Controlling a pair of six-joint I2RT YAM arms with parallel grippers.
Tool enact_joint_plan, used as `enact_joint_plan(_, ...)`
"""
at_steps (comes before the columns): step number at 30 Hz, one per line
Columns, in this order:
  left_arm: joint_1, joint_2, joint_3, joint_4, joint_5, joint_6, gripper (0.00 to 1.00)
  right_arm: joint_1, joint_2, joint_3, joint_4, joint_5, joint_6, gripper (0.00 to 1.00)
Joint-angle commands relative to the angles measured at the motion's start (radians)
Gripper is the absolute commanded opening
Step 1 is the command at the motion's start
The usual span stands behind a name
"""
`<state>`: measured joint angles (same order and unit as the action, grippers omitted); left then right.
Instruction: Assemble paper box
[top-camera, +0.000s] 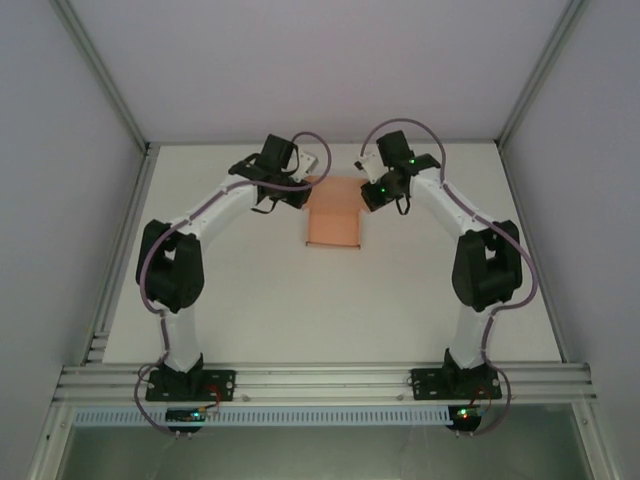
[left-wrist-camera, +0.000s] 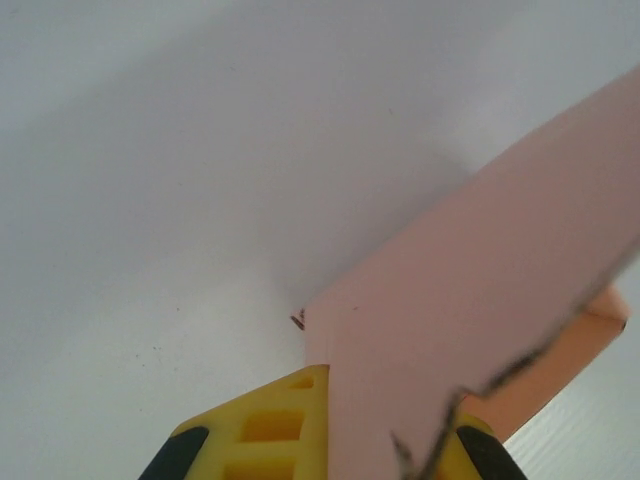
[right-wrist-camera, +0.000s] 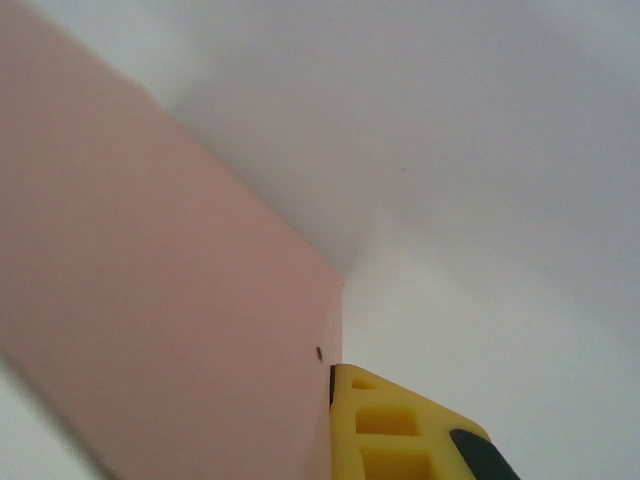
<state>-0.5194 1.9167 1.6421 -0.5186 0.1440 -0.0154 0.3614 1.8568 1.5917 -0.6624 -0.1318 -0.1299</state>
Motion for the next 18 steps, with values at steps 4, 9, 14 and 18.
enact_joint_plan(4, -0.058, -0.021, -0.040, 0.149, -0.043, -0.315, 0.00, 0.079, -0.075, -0.127, 0.337, 0.058, 0.582, 0.00)
enact_joint_plan(9, -0.058, 0.014, -0.063, 0.201, -0.016, -0.421, 0.00, 0.095, -0.046, -0.130, 0.411, 0.075, 0.697, 0.02)
enact_joint_plan(14, -0.062, 0.009, -0.132, 0.251, 0.018, -0.474, 0.00, 0.115, -0.034, -0.158, 0.483, 0.145, 0.771, 0.02)
enact_joint_plan(18, -0.067, -0.002, -0.220, 0.357, -0.003, -0.534, 0.00, 0.176, -0.030, -0.172, 0.476, 0.264, 0.747, 0.02)
